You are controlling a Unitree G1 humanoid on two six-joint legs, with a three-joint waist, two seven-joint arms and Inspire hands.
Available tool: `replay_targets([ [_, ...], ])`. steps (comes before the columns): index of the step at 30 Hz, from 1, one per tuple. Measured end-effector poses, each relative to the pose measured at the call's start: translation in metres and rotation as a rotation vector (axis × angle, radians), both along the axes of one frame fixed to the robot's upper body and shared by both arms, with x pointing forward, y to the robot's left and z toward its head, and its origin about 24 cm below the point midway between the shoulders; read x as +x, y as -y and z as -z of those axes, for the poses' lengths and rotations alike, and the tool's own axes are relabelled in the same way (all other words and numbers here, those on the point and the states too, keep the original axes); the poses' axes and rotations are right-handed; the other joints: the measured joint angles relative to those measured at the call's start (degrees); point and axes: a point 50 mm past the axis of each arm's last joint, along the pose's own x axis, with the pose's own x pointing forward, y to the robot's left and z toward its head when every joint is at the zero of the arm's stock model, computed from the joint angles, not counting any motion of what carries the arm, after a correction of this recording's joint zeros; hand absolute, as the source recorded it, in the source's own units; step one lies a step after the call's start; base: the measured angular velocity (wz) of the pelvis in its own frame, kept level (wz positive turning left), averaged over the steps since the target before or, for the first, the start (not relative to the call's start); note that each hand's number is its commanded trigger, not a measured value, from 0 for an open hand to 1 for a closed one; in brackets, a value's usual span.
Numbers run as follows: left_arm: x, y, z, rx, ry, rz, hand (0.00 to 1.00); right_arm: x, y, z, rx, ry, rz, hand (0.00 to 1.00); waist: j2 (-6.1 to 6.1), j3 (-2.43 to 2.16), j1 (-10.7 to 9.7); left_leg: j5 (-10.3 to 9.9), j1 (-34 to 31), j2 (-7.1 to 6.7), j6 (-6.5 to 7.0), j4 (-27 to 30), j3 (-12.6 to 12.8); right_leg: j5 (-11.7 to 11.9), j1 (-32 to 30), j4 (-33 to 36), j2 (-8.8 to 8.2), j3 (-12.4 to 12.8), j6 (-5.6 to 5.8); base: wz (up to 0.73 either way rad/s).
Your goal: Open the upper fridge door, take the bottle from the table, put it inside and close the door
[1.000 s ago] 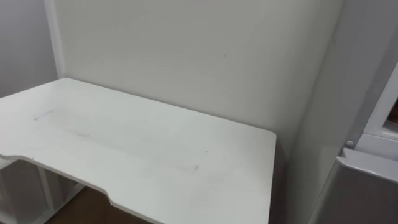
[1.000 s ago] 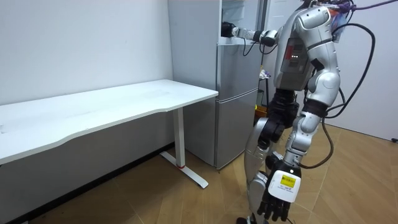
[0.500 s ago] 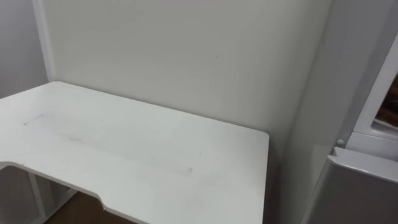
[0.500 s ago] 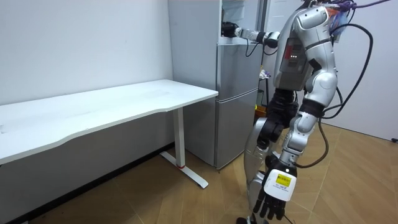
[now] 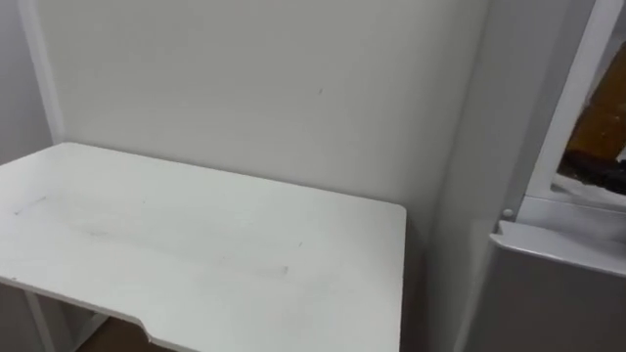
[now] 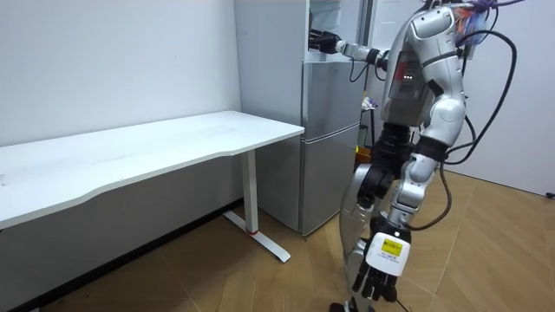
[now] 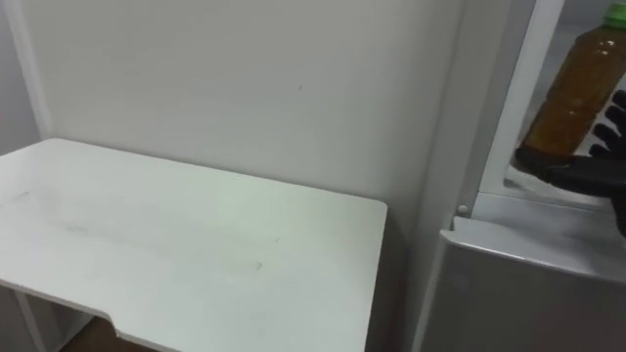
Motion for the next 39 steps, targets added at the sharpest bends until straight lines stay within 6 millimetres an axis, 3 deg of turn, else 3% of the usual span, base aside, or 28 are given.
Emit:
replay_targets([
  [7, 0.003, 0.000, 0.000, 0.000, 0.008, 0.002, 0.00, -0.007, 0.000, 0.002, 0.004, 0.003, 0.000, 0.00, -0.89, 0.12, -0.58, -0.02, 0.03, -0.01, 0.00, 0.02, -0.01, -0.02, -0.08, -0.12, 0.00, -0.08, 0.03, 0.00],
  [15, 0.001, 0.000, 0.000, -0.004, 0.014, -0.016, 0.00, -0.015, 0.005, 0.007, 0.047, 0.011, 0.022, 0.00, -0.64, 0.38, -0.77, -0.12, 0.50, -0.04, 0.10, 0.01, 0.03, -0.07, 0.23, -0.22, -0.07, -0.04, 0.12, 0.00],
  [19, 0.003, 0.000, 0.001, -0.003, 0.016, -0.014, 0.00, -0.031, 0.003, 0.018, 0.040, 0.031, 0.074, 0.00, -0.62, 0.36, -0.84, -0.18, 0.44, -0.01, 0.14, -0.40, 0.53, -0.21, 0.11, -0.71, 0.14, 0.86, 0.27, -0.05],
  [23, 0.003, 0.003, 0.002, -0.010, 0.019, -0.006, 0.00, -0.040, -0.015, 0.018, 0.024, 0.088, 0.043, 0.00, 0.40, 0.46, -1.23, -0.18, 1.89, 0.03, 0.15, -1.62, 2.05, -0.18, 0.11, -0.72, 0.19, 2.68, 0.28, -0.20],
  [28, 0.003, 0.009, 0.004, -0.024, 0.033, 0.002, 0.00, -0.051, -0.030, 0.026, 0.026, 0.140, 0.020, 0.00, 0.65, 0.56, -2.41, -0.28, 3.06, 0.10, 0.12, -2.39, 3.38, -0.21, 0.67, -0.68, 0.20, 3.92, 0.34, -0.15],
  [33, 0.009, 0.017, 0.008, -0.043, 0.053, 0.000, 0.00, -0.069, -0.035, 0.036, 0.065, 0.171, 0.041, 0.00, 1.04, 0.62, -3.94, -0.84, 3.01, 0.16, 0.16, -2.29, 3.51, -0.26, 0.31, -0.21, 0.18, 4.23, 0.45, -0.03],
  [39, 0.013, 0.023, 0.011, -0.058, 0.068, 0.023, 0.00, -0.086, -0.044, 0.051, 0.042, 0.165, 0.082, 0.00, 2.83, 0.57, -5.47, -1.10, 3.32, 0.35, 0.37, -2.01, 4.98, -0.24, -0.17, 0.37, 0.07, 5.19, 0.52, -0.11],
])
